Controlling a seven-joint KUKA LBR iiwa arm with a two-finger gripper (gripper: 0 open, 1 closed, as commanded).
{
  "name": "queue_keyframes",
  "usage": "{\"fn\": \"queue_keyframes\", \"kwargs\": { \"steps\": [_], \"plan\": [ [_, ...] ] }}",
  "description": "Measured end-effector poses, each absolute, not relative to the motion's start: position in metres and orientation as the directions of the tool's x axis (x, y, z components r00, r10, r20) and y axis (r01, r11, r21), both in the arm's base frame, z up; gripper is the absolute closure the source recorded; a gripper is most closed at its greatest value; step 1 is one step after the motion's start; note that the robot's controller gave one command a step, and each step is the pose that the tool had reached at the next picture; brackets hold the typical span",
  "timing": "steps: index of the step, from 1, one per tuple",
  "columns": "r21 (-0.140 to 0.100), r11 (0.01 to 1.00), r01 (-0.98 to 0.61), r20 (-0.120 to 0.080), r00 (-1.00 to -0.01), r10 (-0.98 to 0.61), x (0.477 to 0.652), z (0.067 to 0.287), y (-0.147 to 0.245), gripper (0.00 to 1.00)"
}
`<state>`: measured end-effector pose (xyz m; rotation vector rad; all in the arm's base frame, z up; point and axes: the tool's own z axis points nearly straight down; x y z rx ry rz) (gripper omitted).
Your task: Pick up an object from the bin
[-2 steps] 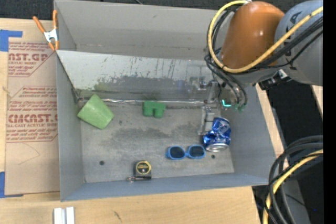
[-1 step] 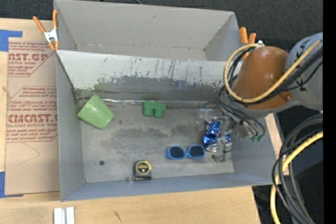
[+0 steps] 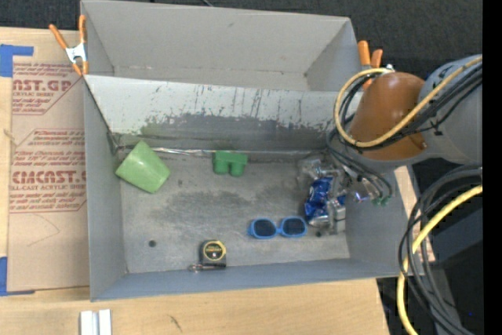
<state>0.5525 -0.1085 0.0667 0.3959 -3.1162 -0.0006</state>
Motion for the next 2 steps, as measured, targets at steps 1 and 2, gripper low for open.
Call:
{"fn": "queue_keyframes", "kwargs": {
  "steps": [1,2],
  "plan": [
    [0.003,0.968,-0.252,0.006,-0.968,-0.252,0.552,0.071,-0.107,1.0],
    [-0.005,0.964,-0.266,-0.01,-0.964,-0.266,0.53,0.274,-0.115,1.0]
  ]
}}
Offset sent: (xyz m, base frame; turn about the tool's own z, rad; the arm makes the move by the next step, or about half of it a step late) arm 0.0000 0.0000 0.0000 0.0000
